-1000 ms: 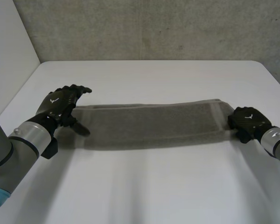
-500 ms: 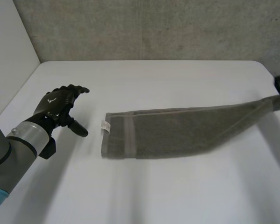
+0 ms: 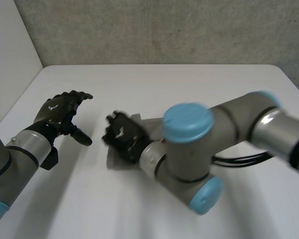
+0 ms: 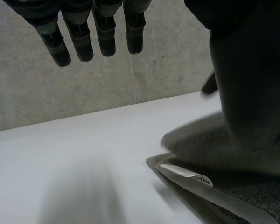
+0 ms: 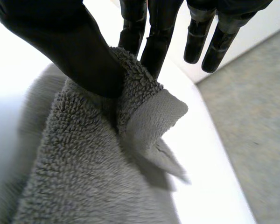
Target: Fold the towel.
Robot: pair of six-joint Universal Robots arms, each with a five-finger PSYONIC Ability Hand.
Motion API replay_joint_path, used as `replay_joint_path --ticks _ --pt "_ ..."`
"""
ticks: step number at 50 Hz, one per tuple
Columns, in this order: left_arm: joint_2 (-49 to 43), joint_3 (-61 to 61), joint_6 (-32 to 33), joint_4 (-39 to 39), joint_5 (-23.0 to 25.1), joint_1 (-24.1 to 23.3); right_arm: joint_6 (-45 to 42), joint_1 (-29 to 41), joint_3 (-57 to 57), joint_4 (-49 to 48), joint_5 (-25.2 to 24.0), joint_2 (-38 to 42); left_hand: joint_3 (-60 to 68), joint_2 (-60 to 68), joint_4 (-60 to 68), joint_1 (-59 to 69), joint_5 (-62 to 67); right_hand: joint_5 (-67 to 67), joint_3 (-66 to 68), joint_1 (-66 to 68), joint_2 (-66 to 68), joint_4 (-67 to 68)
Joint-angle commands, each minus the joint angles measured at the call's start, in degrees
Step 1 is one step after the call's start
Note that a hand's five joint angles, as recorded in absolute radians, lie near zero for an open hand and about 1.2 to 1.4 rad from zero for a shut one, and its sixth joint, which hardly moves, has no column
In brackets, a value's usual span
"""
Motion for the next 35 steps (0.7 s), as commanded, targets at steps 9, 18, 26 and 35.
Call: replay_joint_path --ticks 9,18,26,35 --pt "0.0 -0.34 0.08 0.0 0.01 -0.19 9.7 -4.34 6.97 -1.11 3.09 -9.63 -2.4 -3.71 -3.22 -6.15 -2.6 -63.29 -2.91 -62.04 -62.72 -4.45" --pt "-0.18 -0.61 0.08 0.0 0.01 -0.72 20.18 -22.17 25.59 -2.07 -1.12 -24.41 -2.4 -3.71 -3.22 -6.15 -2.6 -63.29 -2.91 -62.04 -62.72 -4.45" --pt "-0.35 -0.61 0.08 0.0 0.01 -1.07 20.54 -34.15 38.35 -7.87 -8.86 -26.27 -2.4 -3.71 -3.22 -6.15 -2.6 -63.29 -2.91 -62.04 -62.72 -4.45" --pt "-0.62 -0.61 0.08 0.0 0.01 -1.78 20.63 -35.57 41.44 -11.83 -9.93 -19.6 -2.4 -3.71 -3.22 -6.15 -2.6 -42.39 -2.91 -41.14 -41.82 -4.45"
